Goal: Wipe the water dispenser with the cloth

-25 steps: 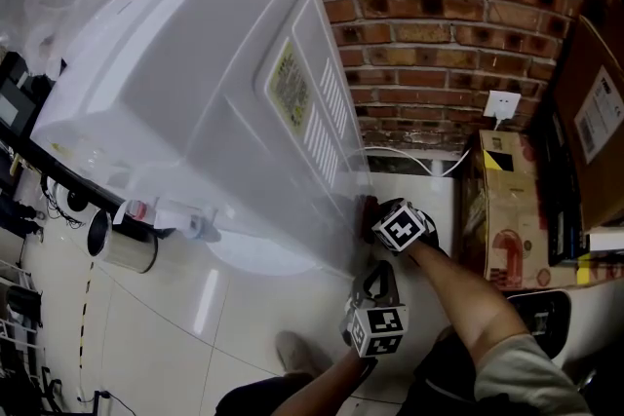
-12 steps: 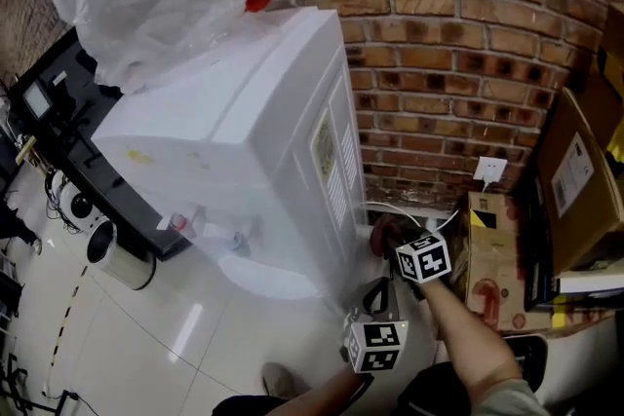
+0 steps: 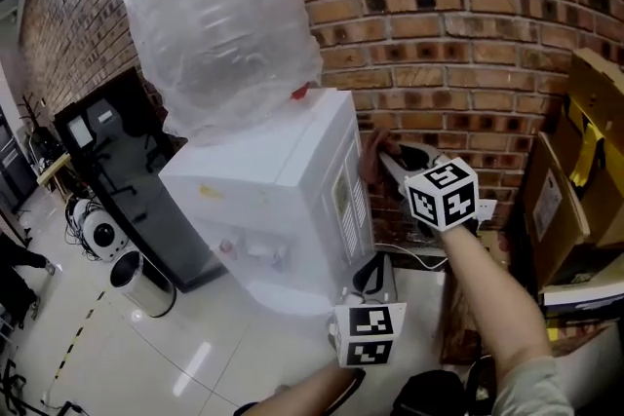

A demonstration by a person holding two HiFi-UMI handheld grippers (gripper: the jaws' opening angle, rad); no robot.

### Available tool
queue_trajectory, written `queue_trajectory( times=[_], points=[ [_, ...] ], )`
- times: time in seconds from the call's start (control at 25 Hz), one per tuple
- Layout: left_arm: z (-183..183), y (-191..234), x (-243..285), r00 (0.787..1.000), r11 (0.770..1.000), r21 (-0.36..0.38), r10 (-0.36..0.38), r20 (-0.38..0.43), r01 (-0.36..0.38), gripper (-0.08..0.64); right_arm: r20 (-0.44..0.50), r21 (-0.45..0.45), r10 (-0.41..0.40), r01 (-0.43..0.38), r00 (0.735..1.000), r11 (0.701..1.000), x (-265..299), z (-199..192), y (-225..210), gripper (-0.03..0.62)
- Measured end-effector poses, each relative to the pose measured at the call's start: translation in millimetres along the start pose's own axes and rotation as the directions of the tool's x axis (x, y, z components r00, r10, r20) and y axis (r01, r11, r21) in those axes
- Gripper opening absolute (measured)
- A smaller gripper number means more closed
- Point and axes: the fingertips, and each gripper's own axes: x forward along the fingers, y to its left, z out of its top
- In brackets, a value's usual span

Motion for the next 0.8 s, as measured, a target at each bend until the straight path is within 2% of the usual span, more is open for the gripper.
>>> queue_trajectory(
  times=[0.16,0.24,0.32,0.48,0.8],
  points=[
    [45,10,-12,0.999,1.0,0.027,0.009,0.045,-0.01,0.0,0.092,-0.111,0.003,0.007,0.996,0.994,14,101,5,0.083],
    [64,15,-17,0.997,0.999,0.036,0.017,0.071,-0.02,0.0,0.105,-0.142,0.01,0.005,0.994,0.99,24,132,8,0.083],
    [80,22,-21,0.995,0.998,0.047,0.028,0.094,-0.033,0.0,0.089,-0.152,0.024,-0.01,0.996,0.988,37,147,15,0.083],
    [97,26,-25,0.992,0.997,0.059,0.034,0.119,-0.042,0.0,0.016,-0.173,0.012,-0.008,1.0,0.985,62,139,17,0.083],
    [77,28,-18,0.995,0.998,0.052,0.034,0.091,-0.039,0.0,-0.02,-0.119,-0.079,0.076,0.997,0.99,67,105,-10,0.083]
  ],
)
